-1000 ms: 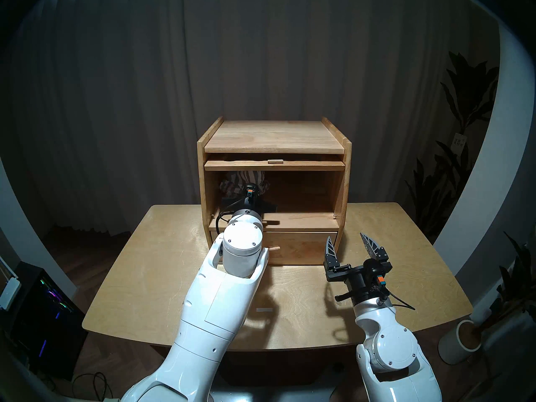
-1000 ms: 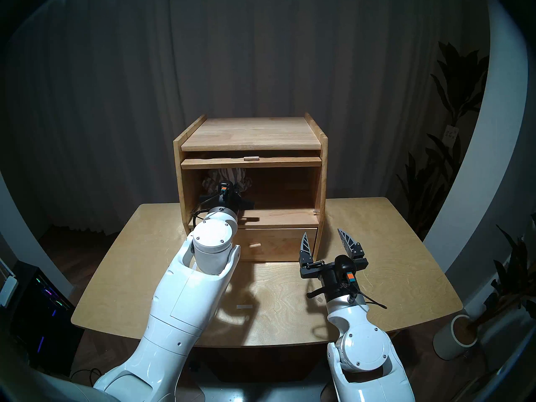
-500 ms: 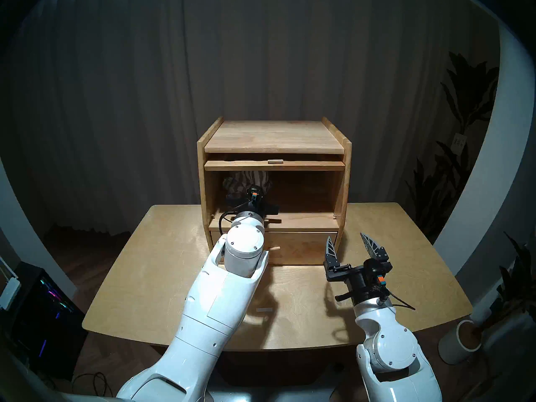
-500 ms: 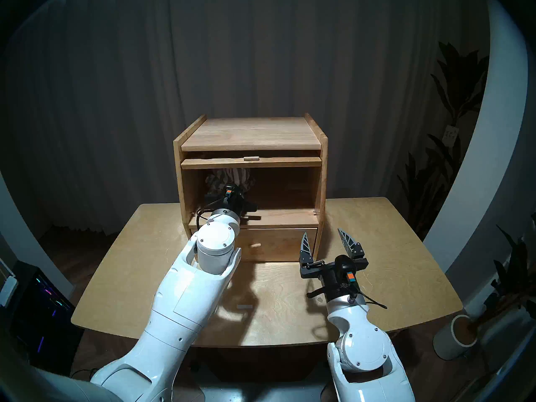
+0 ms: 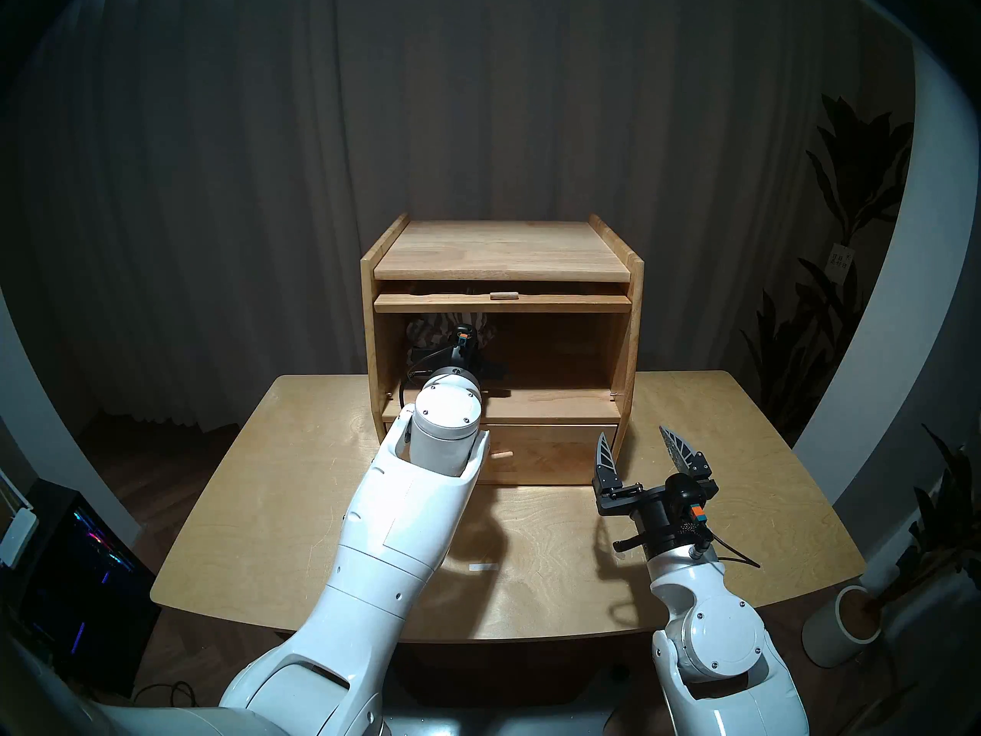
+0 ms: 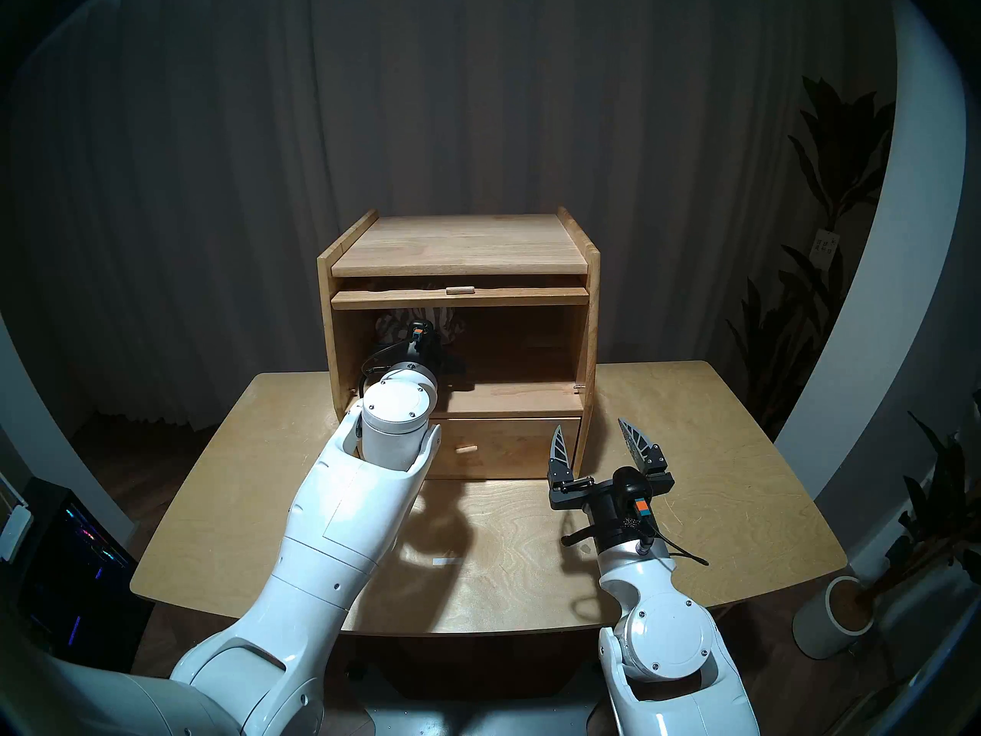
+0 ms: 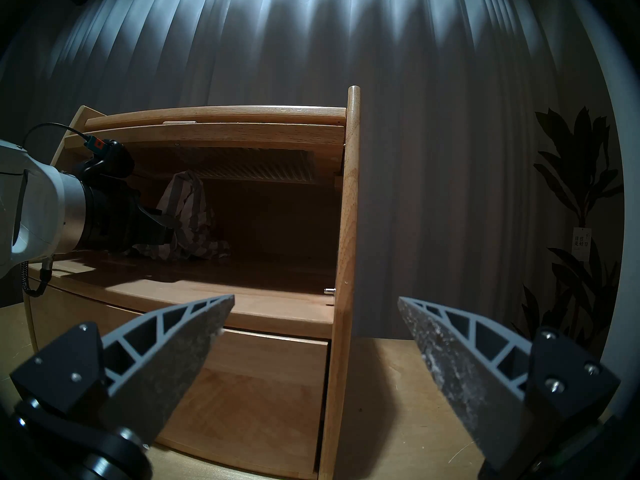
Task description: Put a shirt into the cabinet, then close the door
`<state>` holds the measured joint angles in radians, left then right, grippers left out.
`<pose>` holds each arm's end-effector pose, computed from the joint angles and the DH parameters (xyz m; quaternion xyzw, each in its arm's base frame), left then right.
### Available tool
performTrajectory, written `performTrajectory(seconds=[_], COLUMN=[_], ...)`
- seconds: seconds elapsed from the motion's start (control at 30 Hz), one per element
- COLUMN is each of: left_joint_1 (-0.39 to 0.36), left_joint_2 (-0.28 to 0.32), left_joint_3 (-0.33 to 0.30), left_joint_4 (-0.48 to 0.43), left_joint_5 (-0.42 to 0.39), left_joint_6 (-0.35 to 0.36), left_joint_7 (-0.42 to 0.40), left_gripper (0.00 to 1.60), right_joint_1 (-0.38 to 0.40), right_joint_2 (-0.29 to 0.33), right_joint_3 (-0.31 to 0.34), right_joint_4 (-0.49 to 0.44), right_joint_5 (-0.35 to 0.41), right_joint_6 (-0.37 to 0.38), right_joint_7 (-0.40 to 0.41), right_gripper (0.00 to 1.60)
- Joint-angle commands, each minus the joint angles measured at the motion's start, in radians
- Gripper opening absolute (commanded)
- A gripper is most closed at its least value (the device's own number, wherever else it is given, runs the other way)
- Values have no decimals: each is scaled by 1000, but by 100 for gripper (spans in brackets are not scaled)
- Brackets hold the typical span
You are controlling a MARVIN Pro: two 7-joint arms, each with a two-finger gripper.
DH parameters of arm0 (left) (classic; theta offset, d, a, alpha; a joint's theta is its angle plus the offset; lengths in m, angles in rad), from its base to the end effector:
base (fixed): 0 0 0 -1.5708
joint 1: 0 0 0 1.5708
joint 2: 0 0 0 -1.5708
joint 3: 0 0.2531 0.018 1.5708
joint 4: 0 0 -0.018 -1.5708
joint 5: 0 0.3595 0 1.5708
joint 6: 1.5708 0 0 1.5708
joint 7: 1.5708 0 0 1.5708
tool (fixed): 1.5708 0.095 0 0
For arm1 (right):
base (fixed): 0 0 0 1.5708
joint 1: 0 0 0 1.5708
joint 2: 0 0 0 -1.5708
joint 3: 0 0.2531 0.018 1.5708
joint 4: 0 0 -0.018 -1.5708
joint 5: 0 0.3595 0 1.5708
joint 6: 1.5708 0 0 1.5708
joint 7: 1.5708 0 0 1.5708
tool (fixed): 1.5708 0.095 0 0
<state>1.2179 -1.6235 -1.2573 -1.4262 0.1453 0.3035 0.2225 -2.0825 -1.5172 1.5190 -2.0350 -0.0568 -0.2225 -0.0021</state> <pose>0.5354 -0.1356 -0.1789 -0.7162 0.0946 -0.6889 0.0594 0.3424 0.0202 -0.2487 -0.6414 -0.0529 -0.7653 0.0026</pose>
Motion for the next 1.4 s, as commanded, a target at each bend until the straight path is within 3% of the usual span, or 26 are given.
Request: performTrajectory(seconds=[0.0, 0.4, 0.43, 0.47, 0.5, 0.6, 0.77, 1.07, 1.37], left_joint_1=[-50, -56, -54, -43, -21, 24, 81, 195, 218], left_joint_2=[-10, -2, 2, 11, 18, 42, 71, 177, 222], left_joint_3=[5, 14, 18, 25, 29, 43, 43, -41, -91], left_joint_4=[15, 31, 26, 4, -35, -93, -136, -273, -362], left_joint_5=[17, 36, 41, 53, 55, 49, 43, 37, 40], left_joint_6=[-50, -65, -61, -63, -82, -119, -112, -110, -173], left_joint_7=[20, 32, 32, 34, 37, 19, 10, -12, -35], left_gripper=[0, 0, 12, 75, 160, 160, 160, 160, 160], right_joint_1=[-1, -1, -1, -1, -1, 1, 3, 7, 9], right_joint_2=[0, 0, 0, 0, 0, 0, 0, 0, 0], right_joint_3=[1, 1, 1, 1, 1, 1, 1, 1, 1], right_joint_4=[-26, -26, -26, -26, -25, -22, -19, -11, -5], right_joint_5=[-2, -3, -3, -2, -2, -1, -1, 0, 1], right_joint_6=[-4, -4, -4, -4, -4, -5, -5, -5, -5], right_joint_7=[-2, -3, -3, -2, -2, -2, -1, 0, 0], right_gripper=[160, 160, 160, 160, 160, 160, 160, 160, 160])
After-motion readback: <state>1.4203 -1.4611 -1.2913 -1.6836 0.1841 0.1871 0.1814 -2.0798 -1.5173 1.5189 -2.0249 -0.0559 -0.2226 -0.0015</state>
